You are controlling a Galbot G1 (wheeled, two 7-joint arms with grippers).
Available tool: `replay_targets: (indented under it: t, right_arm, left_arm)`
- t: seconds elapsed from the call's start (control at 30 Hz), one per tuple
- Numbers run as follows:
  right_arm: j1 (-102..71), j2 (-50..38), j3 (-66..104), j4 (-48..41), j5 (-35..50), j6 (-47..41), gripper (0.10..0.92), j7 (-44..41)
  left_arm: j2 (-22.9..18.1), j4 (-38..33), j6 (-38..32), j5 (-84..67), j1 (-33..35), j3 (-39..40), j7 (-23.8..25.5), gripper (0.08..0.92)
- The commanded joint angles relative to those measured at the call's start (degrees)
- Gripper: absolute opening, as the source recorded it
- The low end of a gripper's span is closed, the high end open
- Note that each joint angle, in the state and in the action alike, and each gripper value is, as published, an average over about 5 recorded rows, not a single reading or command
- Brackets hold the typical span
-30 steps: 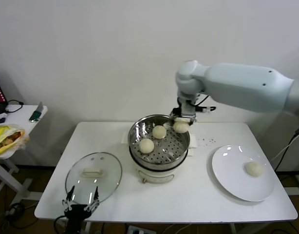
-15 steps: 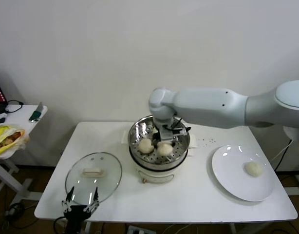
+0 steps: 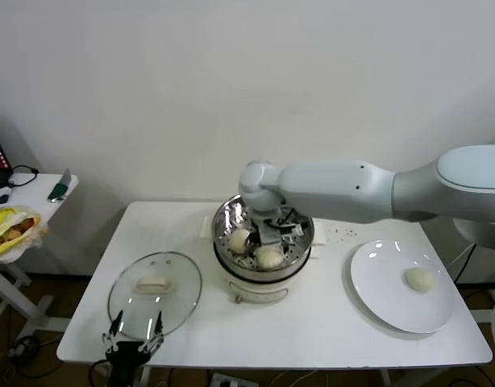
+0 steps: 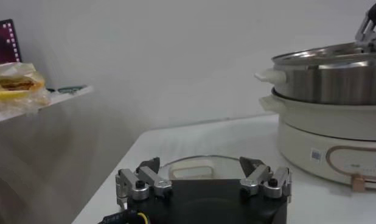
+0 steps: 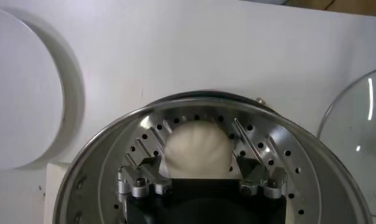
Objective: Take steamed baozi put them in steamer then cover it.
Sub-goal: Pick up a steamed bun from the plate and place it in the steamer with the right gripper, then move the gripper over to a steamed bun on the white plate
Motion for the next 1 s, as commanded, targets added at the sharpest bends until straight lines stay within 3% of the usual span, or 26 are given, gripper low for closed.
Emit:
replay_targets:
  t: [0.03, 0.23, 0.37, 0.6, 0.73, 0.83, 1.0]
  right_arm:
    - [1.6, -1.4, 2.2, -0.8, -0.2, -0.6, 0.823, 0.3]
    - [8.9, -10.0, 1.0, -0.9, 4.3, -7.1, 0.823, 4.6]
    - [15.4, -17.1, -5.6, -0.2, 12.4, -17.3, 0.823, 9.1]
    - [22.0, -29.0, -15.1, 0.0, 29.1, -35.1, 0.823, 6.3]
    - [20.1, -37.4, -15.9, 0.6, 33.9, -41.0, 0.823, 4.8]
    - [16.2, -42.9, -13.8, -0.2, 34.1, -42.6, 0.823, 3.8]
    - [1.7, -49.7, -1.1, -5.2, 23.9, -40.6, 0.823, 1.2]
  left_arm:
    - [0.1, 0.0, -0.1, -0.1, 0.2, -0.1, 0.0, 0.823]
    - [0.7, 0.1, -0.3, 0.0, -0.2, -0.3, 0.0, 0.823]
    - [0.9, 0.2, -0.5, 0.3, -0.4, -0.5, 0.0, 0.823]
    - [1.1, 0.5, -0.6, 0.5, -0.9, -0.5, 0.1, 0.823]
    - [0.9, 0.3, -0.1, 0.4, -1.9, -0.9, 0.1, 0.823]
    - [0.9, 0.0, 0.2, 0.4, -2.1, -1.2, 0.1, 0.823]
    - [0.7, -0.5, 0.4, 0.9, -1.6, -1.4, 0.1, 0.823]
